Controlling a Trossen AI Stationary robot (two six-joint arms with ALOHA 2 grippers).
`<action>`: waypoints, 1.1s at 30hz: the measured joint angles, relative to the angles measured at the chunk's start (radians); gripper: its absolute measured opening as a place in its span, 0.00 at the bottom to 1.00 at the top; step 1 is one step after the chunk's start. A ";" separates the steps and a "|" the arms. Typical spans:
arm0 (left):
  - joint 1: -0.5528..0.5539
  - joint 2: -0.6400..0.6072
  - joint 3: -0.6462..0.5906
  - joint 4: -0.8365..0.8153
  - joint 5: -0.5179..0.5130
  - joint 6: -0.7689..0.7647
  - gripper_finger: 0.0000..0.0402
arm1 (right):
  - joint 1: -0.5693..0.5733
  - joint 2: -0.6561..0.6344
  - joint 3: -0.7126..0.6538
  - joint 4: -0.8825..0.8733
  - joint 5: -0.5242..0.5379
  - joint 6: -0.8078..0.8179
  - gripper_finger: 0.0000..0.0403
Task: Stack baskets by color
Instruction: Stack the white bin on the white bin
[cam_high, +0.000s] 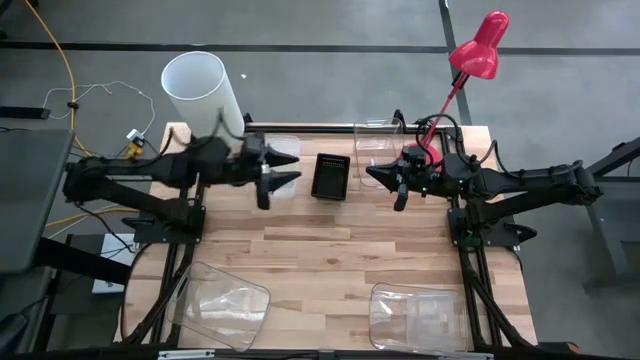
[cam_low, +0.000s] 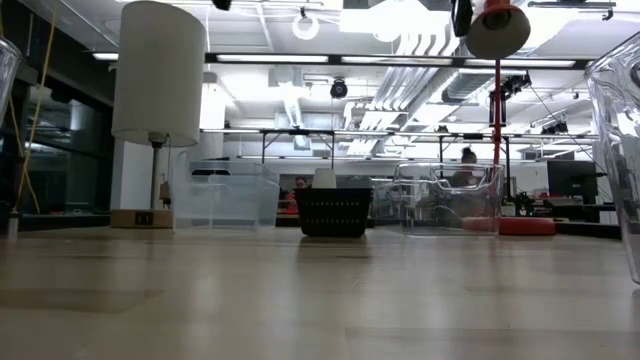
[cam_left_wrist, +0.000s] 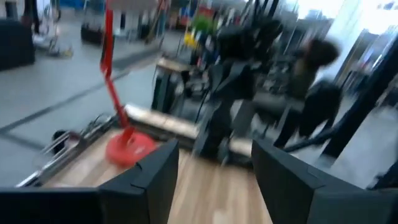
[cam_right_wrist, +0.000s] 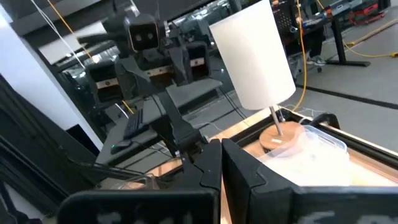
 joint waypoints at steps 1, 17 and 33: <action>-0.010 -0.031 -0.043 0.045 -0.008 -0.014 0.47 | 0.000 0.000 0.000 0.003 -0.001 0.000 0.00; -0.058 -0.229 -0.235 0.161 -0.050 -0.111 0.46 | -0.036 0.000 0.031 -0.034 -0.246 0.394 0.16; -0.056 -0.229 -0.235 0.146 -0.046 -0.075 0.46 | 0.559 0.000 0.231 -0.890 -0.470 1.265 0.55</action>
